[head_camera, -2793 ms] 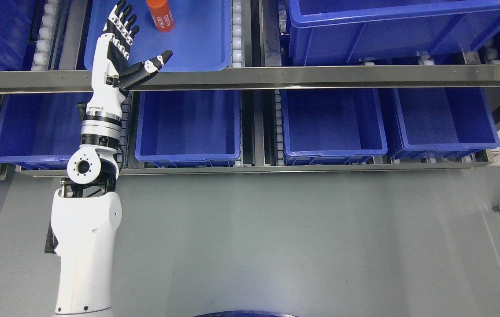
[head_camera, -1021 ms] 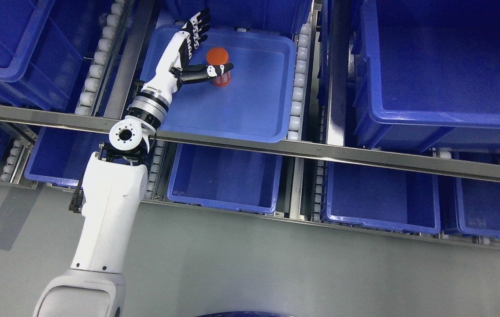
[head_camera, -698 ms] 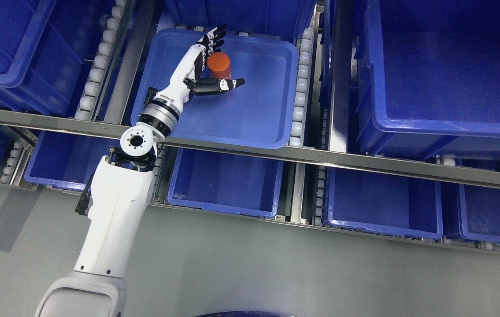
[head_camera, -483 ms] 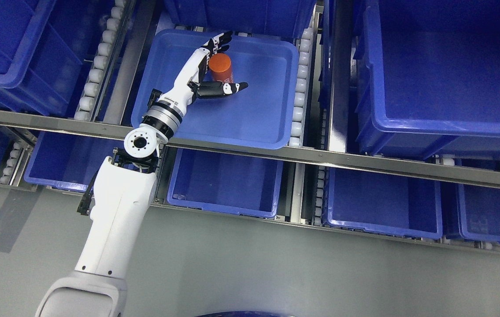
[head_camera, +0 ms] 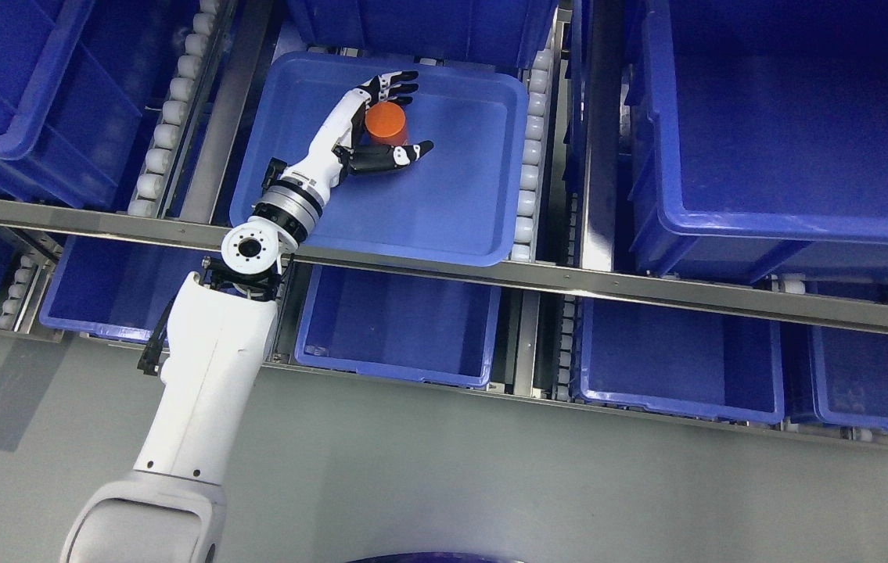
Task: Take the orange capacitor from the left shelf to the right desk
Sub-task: 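Close the left hand fingers on the orange capacitor and lift it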
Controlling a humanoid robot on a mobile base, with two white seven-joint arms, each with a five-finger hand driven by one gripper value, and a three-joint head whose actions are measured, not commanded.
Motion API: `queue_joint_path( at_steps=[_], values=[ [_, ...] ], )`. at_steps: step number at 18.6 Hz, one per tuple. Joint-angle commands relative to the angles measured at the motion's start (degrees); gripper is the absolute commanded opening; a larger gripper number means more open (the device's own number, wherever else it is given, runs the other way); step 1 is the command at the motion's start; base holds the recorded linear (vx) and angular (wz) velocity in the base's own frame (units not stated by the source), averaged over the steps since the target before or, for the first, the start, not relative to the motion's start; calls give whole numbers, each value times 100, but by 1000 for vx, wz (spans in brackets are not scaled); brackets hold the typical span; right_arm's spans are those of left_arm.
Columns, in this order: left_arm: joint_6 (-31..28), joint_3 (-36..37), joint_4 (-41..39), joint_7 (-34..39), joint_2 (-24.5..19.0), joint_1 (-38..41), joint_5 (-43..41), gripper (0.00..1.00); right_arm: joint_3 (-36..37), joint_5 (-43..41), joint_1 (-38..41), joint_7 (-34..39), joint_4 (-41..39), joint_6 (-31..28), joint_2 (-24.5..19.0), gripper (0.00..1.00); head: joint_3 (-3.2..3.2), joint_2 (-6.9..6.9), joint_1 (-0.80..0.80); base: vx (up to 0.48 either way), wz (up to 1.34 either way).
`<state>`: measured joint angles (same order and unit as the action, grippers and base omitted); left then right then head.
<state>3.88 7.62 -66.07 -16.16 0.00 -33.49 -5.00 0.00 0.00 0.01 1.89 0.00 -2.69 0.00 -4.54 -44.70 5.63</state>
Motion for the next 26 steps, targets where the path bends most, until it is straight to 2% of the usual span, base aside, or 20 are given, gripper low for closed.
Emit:
queue_joint_path(
  at_steps=[1,6,11,14,17,20,23,26],
  values=[
    [60,-339,305,-1,-100,-61,8,54,62,0,8,-5,-193,23,100,100,0,0,0,0,0],
    [156,-516,305,-1,-100,-69,25,32,62,0,8,-5,-193,14,100,100,0,0,0,0,0],
    [639,-718,297,-1,-100,-52,147,0,62,0,8,-5,-193,23,100,100,0,0,0,0,0],
    [754,-683,70,7,-100,-52,613,0,62,0,8,-5,-193,23,100,100,0,0,0,0,0],
    [650,-657,-807,7,-100,-35,1262,0,62,0,8,-5,-193,14,100,100,0,0,0,0,0],
    [578,-657,-1600,7,-100,141,1308,1,62,0,8,-5,-193,14,100,100,0,0,0,0,0],
    [859,-631,-1996,7,-100,255,1326,1,62,0,8,-5,-193,14,100,100,0,0,0,0,0],
    [877,-569,-2365,-1,-100,378,1326,1,62,0,8,-5,-193,14,100,100,0,0,0,0,0]
  ],
)
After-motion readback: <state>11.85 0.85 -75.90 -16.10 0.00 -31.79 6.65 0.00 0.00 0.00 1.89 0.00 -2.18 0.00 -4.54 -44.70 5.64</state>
